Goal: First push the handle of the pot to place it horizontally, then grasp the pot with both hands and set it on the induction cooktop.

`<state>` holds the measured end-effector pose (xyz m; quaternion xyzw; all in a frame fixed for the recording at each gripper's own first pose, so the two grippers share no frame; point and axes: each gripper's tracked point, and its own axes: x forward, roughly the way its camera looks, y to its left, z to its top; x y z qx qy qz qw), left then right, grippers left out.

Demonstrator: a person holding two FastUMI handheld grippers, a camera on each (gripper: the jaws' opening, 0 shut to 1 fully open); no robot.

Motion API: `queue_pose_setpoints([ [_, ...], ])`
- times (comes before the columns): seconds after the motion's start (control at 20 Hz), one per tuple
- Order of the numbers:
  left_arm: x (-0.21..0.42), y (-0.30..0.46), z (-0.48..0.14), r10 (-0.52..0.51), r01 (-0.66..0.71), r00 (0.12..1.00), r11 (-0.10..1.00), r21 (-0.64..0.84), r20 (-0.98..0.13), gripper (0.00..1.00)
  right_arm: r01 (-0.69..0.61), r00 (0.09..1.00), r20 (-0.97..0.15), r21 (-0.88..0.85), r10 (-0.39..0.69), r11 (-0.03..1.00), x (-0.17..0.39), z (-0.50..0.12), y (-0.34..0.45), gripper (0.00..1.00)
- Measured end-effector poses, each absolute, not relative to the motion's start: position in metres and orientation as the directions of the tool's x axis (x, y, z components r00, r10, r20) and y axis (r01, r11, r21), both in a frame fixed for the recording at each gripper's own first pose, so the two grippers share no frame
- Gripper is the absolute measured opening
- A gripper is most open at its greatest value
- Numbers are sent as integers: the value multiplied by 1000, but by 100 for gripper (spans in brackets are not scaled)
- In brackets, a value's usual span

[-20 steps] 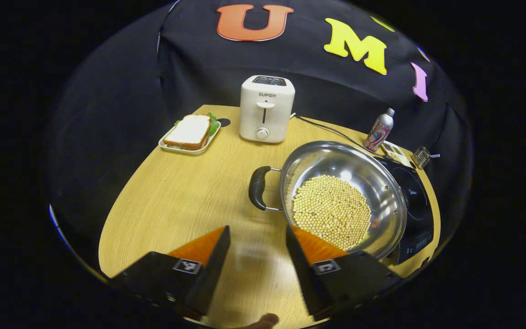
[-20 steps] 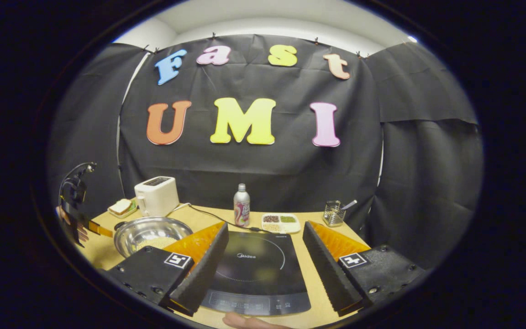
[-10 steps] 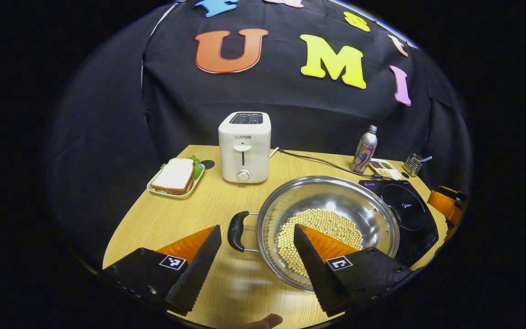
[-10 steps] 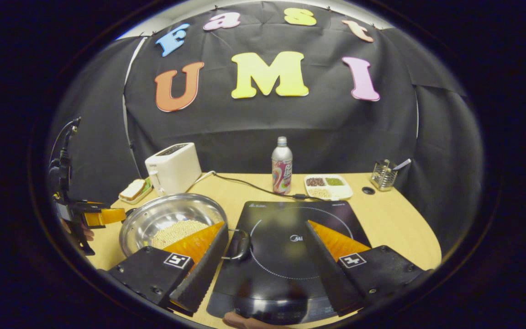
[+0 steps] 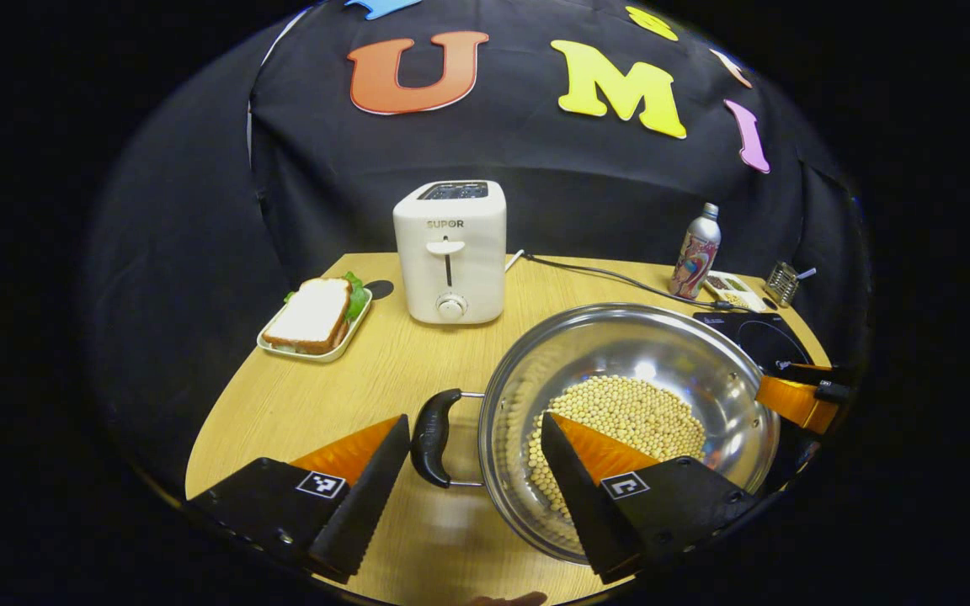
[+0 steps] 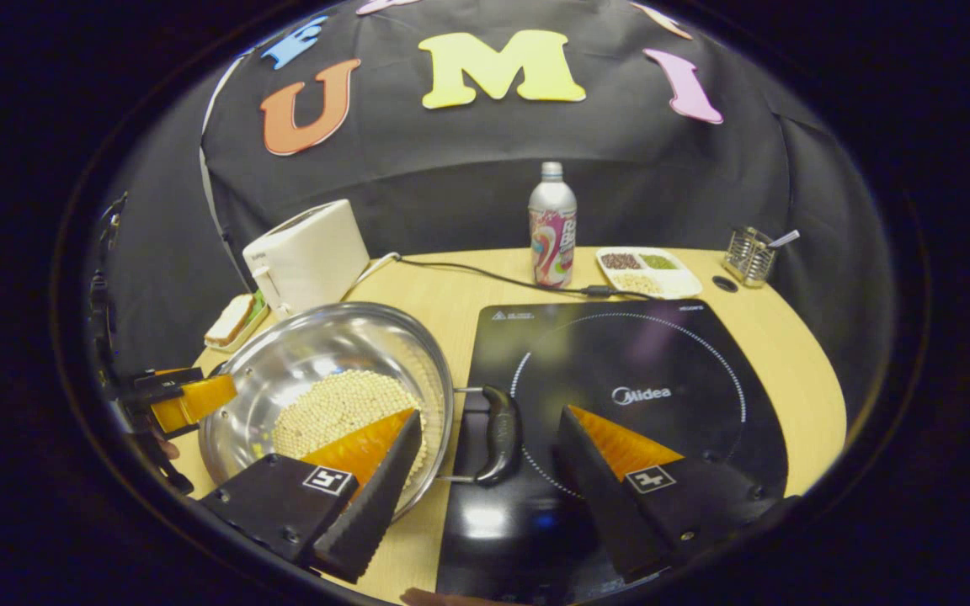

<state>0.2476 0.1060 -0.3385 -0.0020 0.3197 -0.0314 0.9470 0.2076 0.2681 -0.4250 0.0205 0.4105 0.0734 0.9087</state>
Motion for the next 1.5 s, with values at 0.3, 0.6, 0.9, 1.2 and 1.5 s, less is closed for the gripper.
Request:
queue_pose_setpoints([
  [0.3,249,111,-364,-52,34,718,999,-41,-694,70,-138,610,-787,9,92,990,208,-437,273,81],
  [0.6,252,115,-366,-49,55,711,998,-14,-701,74,-231,649,-760,-165,26,959,217,-445,274,75],
  [0.9,246,115,-360,-11,41,704,999,26,-710,62,-251,634,-773,-168,30,953,221,-444,275,65],
  [1.2,233,112,-342,0,58,726,996,62,-688,61,-214,578,-812,-55,82,975,208,-435,269,60],
  [1.5,221,106,-310,7,52,748,996,70,-664,61,-220,558,-820,0,126,976,200,-406,261,60],
])
